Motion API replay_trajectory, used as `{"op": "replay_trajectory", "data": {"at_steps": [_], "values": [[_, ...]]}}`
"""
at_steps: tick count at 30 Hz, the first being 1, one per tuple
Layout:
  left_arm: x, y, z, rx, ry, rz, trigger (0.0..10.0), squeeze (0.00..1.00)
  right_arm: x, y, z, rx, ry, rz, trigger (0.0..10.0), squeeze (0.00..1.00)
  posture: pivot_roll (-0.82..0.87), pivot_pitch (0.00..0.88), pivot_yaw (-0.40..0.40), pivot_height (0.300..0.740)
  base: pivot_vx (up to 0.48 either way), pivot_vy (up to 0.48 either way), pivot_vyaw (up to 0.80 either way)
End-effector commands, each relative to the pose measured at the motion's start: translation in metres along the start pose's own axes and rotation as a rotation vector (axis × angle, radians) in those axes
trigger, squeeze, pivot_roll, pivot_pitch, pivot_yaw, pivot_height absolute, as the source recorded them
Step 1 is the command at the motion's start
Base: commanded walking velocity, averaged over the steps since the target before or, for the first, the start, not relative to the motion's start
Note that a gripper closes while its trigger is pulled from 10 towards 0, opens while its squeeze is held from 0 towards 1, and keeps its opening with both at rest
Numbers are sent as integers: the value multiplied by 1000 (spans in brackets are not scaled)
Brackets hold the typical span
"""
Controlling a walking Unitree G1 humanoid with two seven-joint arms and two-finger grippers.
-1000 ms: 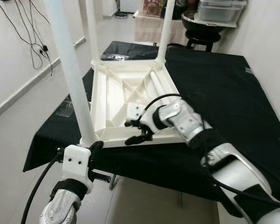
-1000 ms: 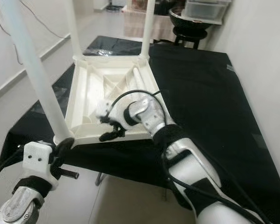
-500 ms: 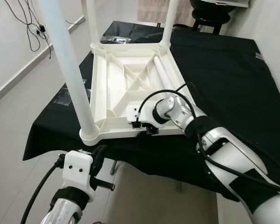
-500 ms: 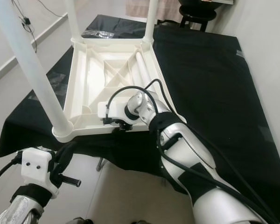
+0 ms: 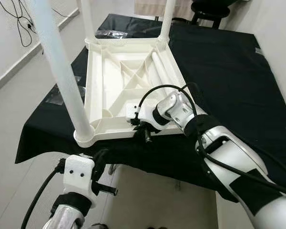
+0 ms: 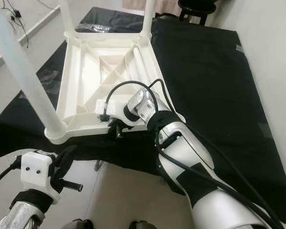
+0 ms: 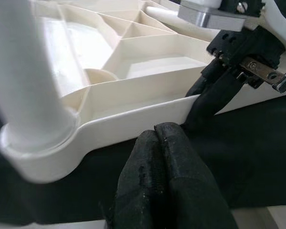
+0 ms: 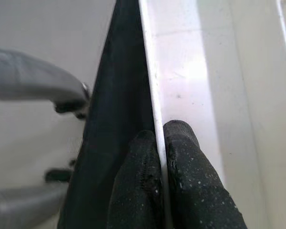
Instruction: Building children table
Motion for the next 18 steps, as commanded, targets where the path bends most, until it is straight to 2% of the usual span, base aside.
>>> {"op": "replay_trajectory", "data": {"at_steps": [1,7,11,18], "values": [[-1,2,-7,-12,33,13,10000,0,6,4,6,39,-66,23,0,0,62,185,-105,740,0,0,0],[1,5,-7,-10,30,15,10000,0,14,16,16,107,-187,95,0,0,58,182,-101,740,0,0,0],[2,6,-7,-5,30,15,10000,0,5,30,29,129,-317,177,0,0,53,179,-86,740,0,0,0],[3,8,-7,-1,31,12,10000,0,-1,40,33,120,-366,213,0,0,46,175,-78,740,0,0,0]]}}
Point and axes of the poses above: a point about 5 cm out from each wrist's last joint towards the gripper, its own x axis pointing out of the wrist towards the gripper, its own z axis along the axis of the wrist's last joint, y = z × x, the point moved 3 cm from there along x, pointing out of the wrist towards the gripper, and after that the axes turned 9 degrees about -x, right-handed, at the moved point
